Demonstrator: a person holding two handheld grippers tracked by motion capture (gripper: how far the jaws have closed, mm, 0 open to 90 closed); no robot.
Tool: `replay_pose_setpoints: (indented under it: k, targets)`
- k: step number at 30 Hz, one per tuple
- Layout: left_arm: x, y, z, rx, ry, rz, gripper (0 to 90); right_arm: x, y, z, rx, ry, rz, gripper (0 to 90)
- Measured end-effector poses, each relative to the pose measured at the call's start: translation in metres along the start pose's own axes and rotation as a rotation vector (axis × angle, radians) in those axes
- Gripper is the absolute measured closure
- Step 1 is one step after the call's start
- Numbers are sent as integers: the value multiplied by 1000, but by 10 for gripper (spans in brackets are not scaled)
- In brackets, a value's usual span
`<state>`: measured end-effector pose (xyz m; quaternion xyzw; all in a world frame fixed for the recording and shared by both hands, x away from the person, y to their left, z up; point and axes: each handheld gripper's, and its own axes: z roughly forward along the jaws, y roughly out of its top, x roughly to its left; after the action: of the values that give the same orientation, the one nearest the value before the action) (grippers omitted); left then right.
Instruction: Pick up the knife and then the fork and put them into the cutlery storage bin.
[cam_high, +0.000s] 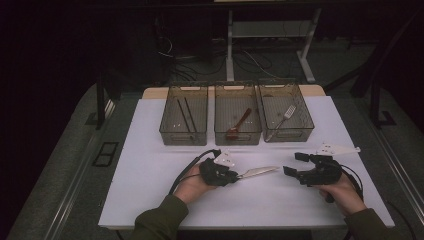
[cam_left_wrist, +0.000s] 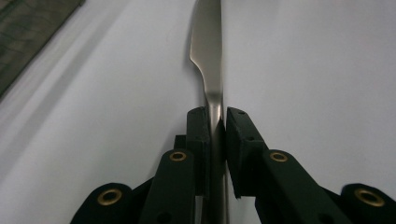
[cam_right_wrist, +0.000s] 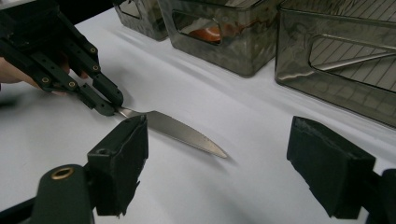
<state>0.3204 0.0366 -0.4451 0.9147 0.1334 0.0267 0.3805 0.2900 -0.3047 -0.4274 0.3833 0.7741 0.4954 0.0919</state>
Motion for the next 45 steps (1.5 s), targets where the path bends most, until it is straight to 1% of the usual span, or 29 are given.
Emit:
replay_pose_setpoints:
  k: [1,7,9,10,12,19,20,22,24,26,27,28,30,32,34,37,39,41,44,45]
  targets:
    - [1,1,-2,-1,-2,4,794,0,0,0,-4,5,4,200]
    - [4,4,-17,-89,11,-38,794,2,4,-4,-25,10,3,200]
    - [4,6,-22,-110,19,-36,793,3,5,-5,-37,28,2,199]
    - [4,6,-24,-127,19,-45,793,4,6,-6,-40,31,1,199]
    - [3,9,-28,-143,26,-40,793,5,8,-7,-49,44,-3,199]
    - [-2,20,-39,-204,46,-31,794,14,21,-6,-81,77,13,193]
    - [-2,21,-40,-212,51,-36,796,16,24,-5,-83,80,6,193]
    - [-2,23,-42,-227,57,-46,796,19,30,-3,-99,82,8,205]
    - [-3,26,-42,-231,80,-59,796,24,37,1,-113,88,14,229]
    - [-3,29,-42,-235,109,-75,796,29,45,6,-122,110,23,279]
    - [-3,31,-41,-235,125,-86,796,31,49,8,-128,122,21,307]
    - [-3,33,-41,-236,146,-93,796,33,53,11,-137,134,25,320]
    - [-2,38,-40,-241,183,-120,796,36,60,16,-146,149,39,378]
    - [-2,42,-38,-255,216,-139,796,39,67,23,-157,167,45,427]
    - [-2,47,-37,-272,243,-164,796,41,73,29,-164,171,54,444]
    - [-3,53,-34,-283,281,-176,796,41,81,37,-178,165,70,485]
    - [-3,56,-33,-286,294,-182,796,39,84,42,-186,162,83,513]
    - [-4,58,-30,-301,302,-187,796,38,87,46,-191,169,90,539]
    - [-5,61,-27,-304,309,-188,796,36,91,52,-192,154,101,567]
    - [-5,61,-25,-306,314,-191,795,35,92,54,-196,152,103,591]
